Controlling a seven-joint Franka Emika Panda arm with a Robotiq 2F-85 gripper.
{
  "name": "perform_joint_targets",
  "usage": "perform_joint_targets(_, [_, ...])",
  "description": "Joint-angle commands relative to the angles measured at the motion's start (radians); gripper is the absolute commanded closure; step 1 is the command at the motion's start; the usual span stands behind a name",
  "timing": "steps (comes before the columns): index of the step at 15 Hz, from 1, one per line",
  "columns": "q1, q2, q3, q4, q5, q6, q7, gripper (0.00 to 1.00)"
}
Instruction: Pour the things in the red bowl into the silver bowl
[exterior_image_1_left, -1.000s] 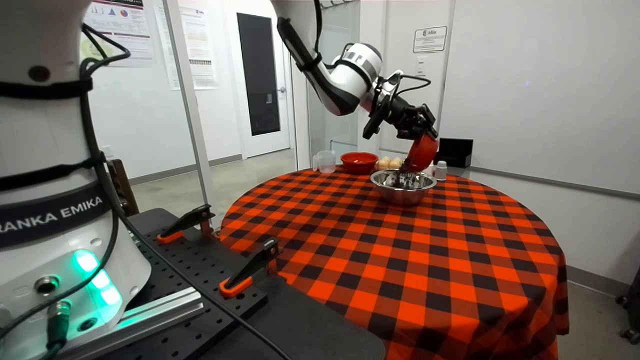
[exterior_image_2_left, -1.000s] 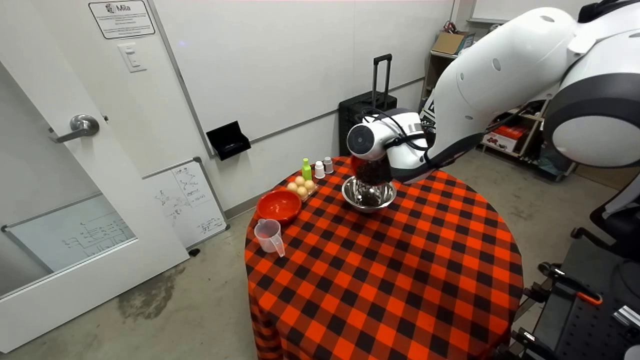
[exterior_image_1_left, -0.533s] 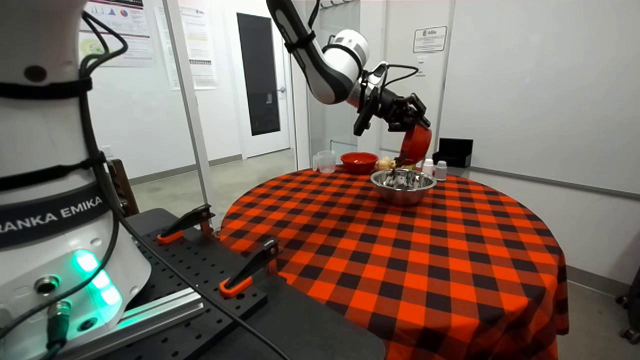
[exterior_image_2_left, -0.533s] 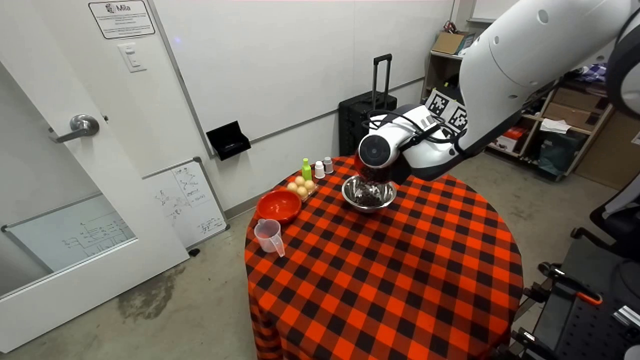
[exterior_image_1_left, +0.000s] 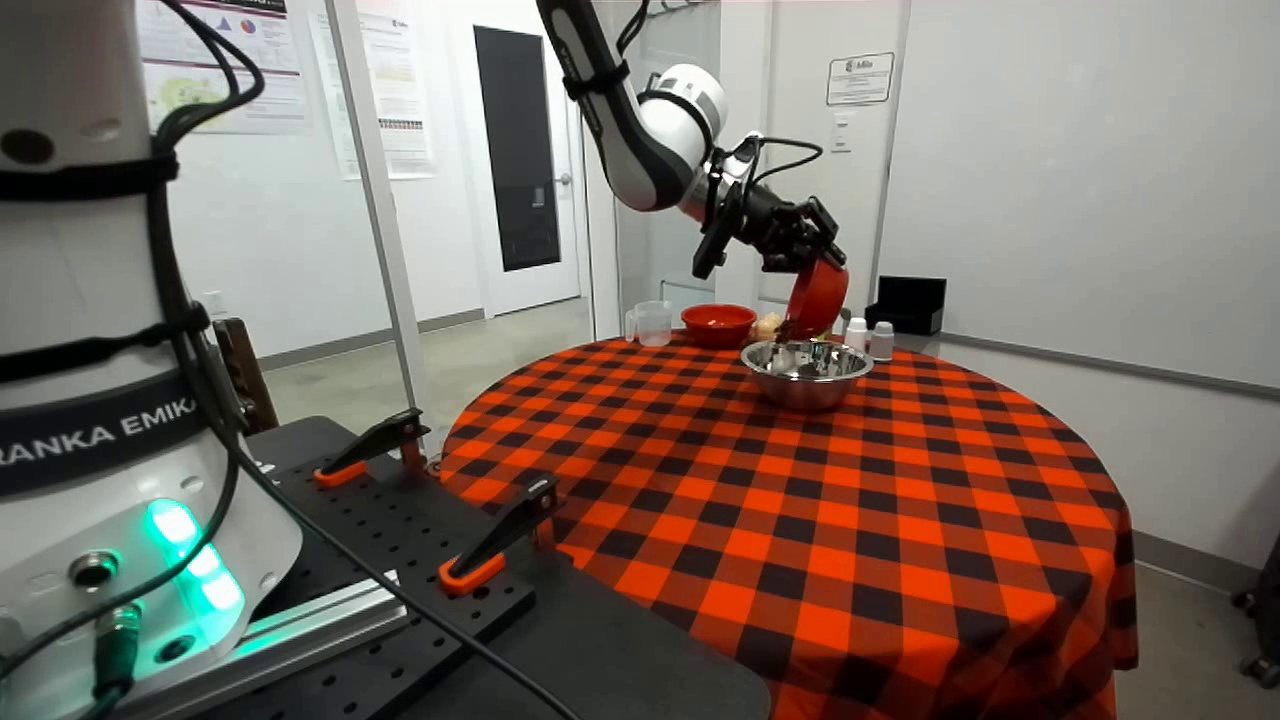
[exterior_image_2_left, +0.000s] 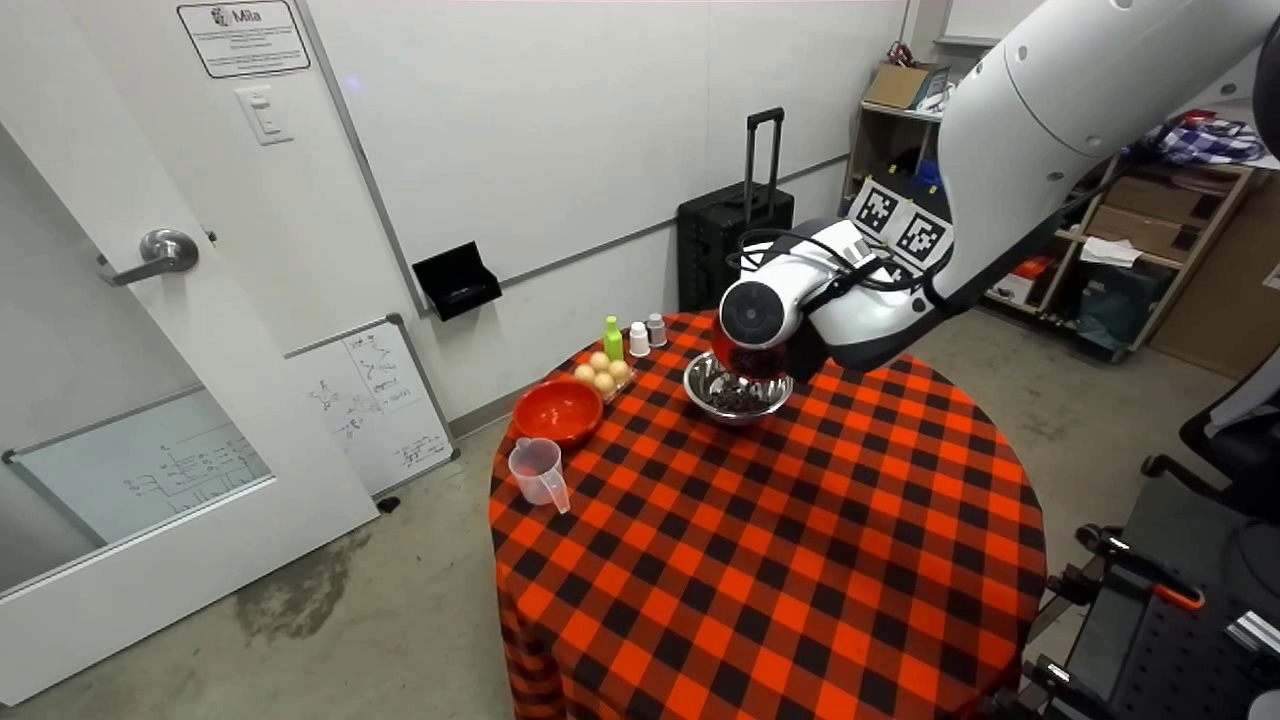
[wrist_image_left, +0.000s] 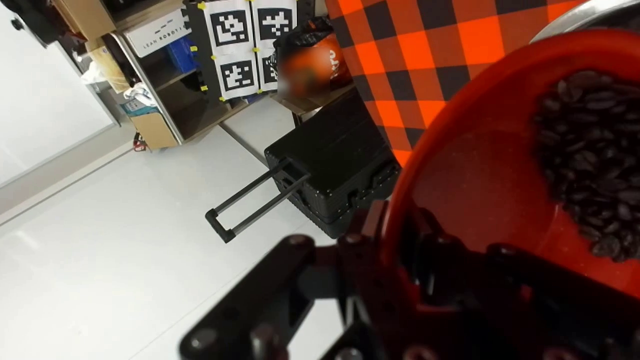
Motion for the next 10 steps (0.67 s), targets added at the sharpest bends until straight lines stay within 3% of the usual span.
perform_joint_targets(1, [-0.066,0.048,0.054,0.068,-0.019,-0.035,-0.016,0.97])
perform_joint_targets(6, [-0.097,0.102,0.074,0.150,-0.020,-0.036,-0.014,0.97])
perform_joint_targets(10, [-0.057,0.122,0.063,0.166,-0.110,-0.067,0.017,0.97])
